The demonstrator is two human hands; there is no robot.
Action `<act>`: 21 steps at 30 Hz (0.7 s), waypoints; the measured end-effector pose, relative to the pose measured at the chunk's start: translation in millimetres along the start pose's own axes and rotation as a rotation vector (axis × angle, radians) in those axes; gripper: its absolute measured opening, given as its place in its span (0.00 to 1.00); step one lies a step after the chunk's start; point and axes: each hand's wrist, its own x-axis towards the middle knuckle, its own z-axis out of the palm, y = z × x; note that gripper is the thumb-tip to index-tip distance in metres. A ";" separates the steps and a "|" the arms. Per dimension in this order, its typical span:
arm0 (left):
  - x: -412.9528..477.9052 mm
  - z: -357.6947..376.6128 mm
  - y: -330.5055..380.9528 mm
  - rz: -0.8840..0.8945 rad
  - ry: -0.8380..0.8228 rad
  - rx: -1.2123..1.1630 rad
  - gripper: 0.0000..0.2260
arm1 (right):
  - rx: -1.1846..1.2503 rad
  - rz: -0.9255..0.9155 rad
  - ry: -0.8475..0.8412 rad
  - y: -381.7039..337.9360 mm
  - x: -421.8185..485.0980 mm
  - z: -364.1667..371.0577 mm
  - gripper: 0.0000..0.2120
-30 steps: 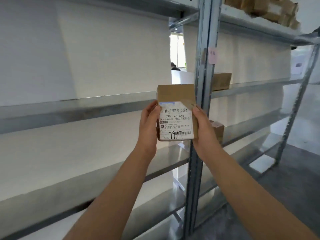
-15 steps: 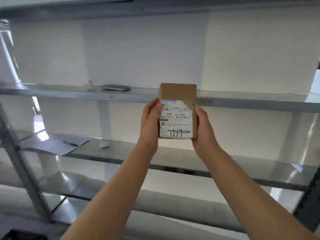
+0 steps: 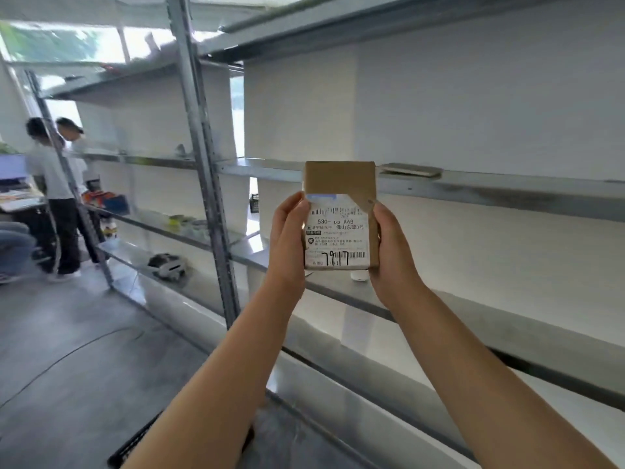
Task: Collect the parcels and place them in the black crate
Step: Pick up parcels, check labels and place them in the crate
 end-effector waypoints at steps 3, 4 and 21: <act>9.8 -47.2 11.5 0.028 0.029 0.021 0.23 | 0.027 0.029 -0.046 24.1 8.3 45.6 0.21; 12.0 -62.4 13.9 0.041 0.036 0.031 0.25 | 0.042 0.047 -0.057 32.1 9.4 60.1 0.21; 82.8 -227.5 43.3 0.198 0.459 0.251 0.26 | 0.231 0.268 -0.466 134.2 98.3 236.1 0.20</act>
